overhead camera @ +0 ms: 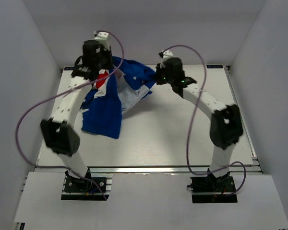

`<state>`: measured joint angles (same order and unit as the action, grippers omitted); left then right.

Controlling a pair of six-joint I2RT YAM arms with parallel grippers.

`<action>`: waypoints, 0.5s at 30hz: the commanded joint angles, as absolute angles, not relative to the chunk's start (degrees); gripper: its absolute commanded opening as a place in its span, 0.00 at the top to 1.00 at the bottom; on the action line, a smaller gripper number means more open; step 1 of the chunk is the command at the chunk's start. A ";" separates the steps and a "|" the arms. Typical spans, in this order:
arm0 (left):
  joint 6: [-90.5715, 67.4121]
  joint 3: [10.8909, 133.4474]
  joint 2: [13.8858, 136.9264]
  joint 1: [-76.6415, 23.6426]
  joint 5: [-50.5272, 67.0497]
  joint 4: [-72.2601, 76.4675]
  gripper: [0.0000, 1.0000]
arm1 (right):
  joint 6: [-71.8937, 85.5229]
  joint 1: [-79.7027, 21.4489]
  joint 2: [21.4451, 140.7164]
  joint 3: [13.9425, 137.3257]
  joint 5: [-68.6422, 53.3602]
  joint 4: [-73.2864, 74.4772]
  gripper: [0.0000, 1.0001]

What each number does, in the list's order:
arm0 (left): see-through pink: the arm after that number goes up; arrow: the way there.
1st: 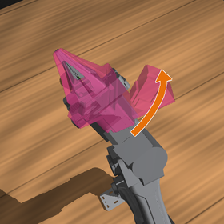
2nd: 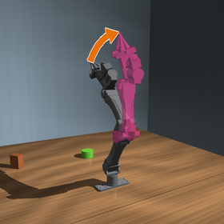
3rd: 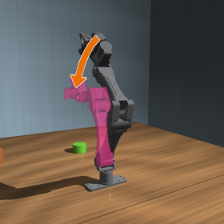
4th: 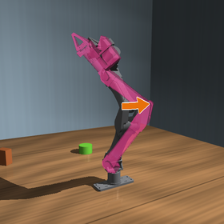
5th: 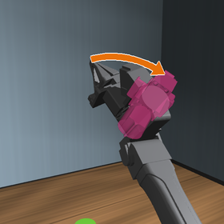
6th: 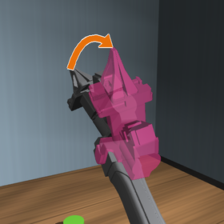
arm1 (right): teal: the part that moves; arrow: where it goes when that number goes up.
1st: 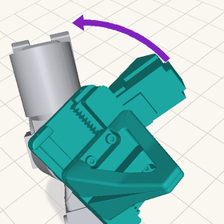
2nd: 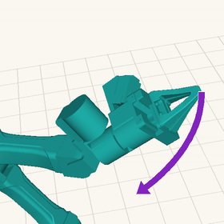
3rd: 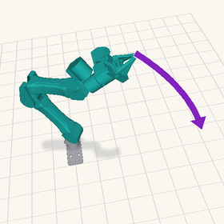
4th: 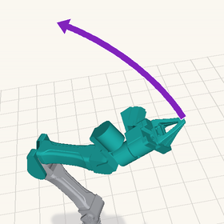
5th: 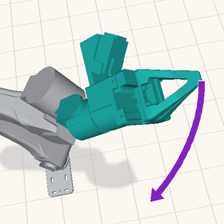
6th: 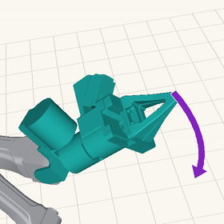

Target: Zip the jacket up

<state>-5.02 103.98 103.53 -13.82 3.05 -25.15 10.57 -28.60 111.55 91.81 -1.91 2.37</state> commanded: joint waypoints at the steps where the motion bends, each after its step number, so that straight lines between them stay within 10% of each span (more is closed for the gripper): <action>1: -5.36 98.37 83.04 -14.15 6.32 -16.54 1.00 | 3.96 -28.39 94.16 89.22 3.87 -5.89 1.00; 15: -14.41 93.68 54.59 -14.68 27.24 -13.09 1.00 | 4.22 -30.32 55.64 88.14 -7.91 -7.12 1.00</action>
<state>-11.09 92.58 54.57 -14.74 21.30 -13.85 4.89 -30.20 56.88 84.86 -5.80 -5.91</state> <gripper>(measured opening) 0.009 0.019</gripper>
